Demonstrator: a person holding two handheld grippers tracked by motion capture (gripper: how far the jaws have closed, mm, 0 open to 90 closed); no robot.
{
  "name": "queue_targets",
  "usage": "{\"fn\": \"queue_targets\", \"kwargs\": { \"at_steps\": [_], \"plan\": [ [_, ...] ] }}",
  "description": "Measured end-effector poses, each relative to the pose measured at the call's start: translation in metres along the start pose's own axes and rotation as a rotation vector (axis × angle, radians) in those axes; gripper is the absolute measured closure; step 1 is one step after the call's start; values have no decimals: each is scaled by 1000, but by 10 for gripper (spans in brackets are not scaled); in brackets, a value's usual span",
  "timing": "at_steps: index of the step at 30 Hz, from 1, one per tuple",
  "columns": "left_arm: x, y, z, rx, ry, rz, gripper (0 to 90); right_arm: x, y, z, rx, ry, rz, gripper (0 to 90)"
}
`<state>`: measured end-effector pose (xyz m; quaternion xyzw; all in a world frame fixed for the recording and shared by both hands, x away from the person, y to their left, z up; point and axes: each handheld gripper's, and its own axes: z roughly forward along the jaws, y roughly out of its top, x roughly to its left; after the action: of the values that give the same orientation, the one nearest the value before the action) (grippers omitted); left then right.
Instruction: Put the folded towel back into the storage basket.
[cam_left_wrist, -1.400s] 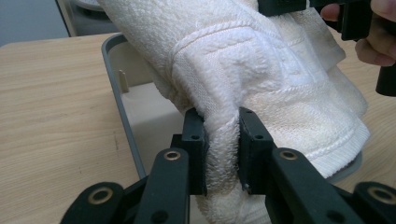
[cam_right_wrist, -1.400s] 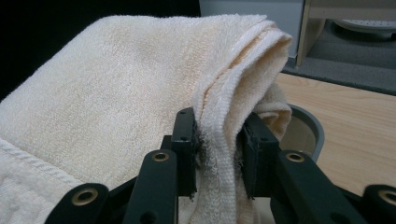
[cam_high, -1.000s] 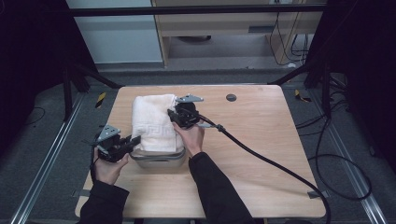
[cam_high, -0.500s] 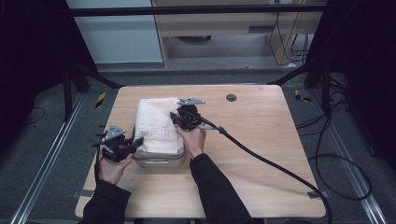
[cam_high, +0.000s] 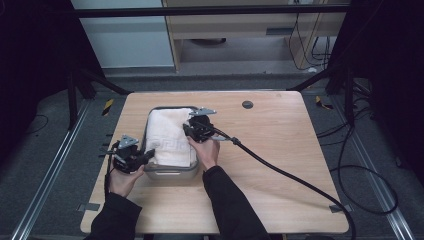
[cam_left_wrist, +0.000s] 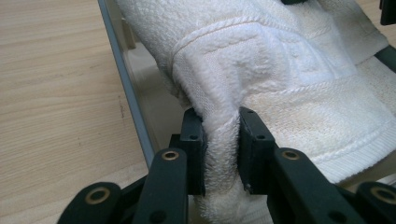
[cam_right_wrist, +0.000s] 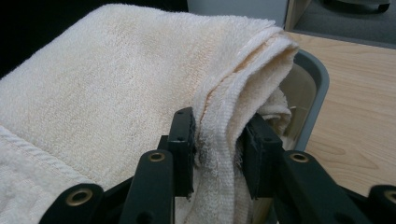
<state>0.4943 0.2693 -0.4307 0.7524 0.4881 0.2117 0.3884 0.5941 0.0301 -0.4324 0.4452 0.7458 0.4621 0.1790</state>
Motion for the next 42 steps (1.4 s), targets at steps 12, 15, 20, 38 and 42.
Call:
{"fn": "queue_targets", "kwargs": {
  "at_steps": [12,15,20,38,42],
  "plan": [
    [-2,-1,4,24,44,8,617,-3,-6,5,44,-19,-83,588],
    [-3,1,0,-10,48,8,597,-1,-4,2,16,-21,-113,529],
    [-5,4,-15,-73,41,16,555,-2,4,-15,-45,-14,-134,453],
    [6,-4,-40,-179,6,9,335,-55,-14,-107,-113,31,-97,202],
    [7,-10,-40,-174,7,16,311,-74,-28,-131,-125,25,-83,186]
  ]
}}
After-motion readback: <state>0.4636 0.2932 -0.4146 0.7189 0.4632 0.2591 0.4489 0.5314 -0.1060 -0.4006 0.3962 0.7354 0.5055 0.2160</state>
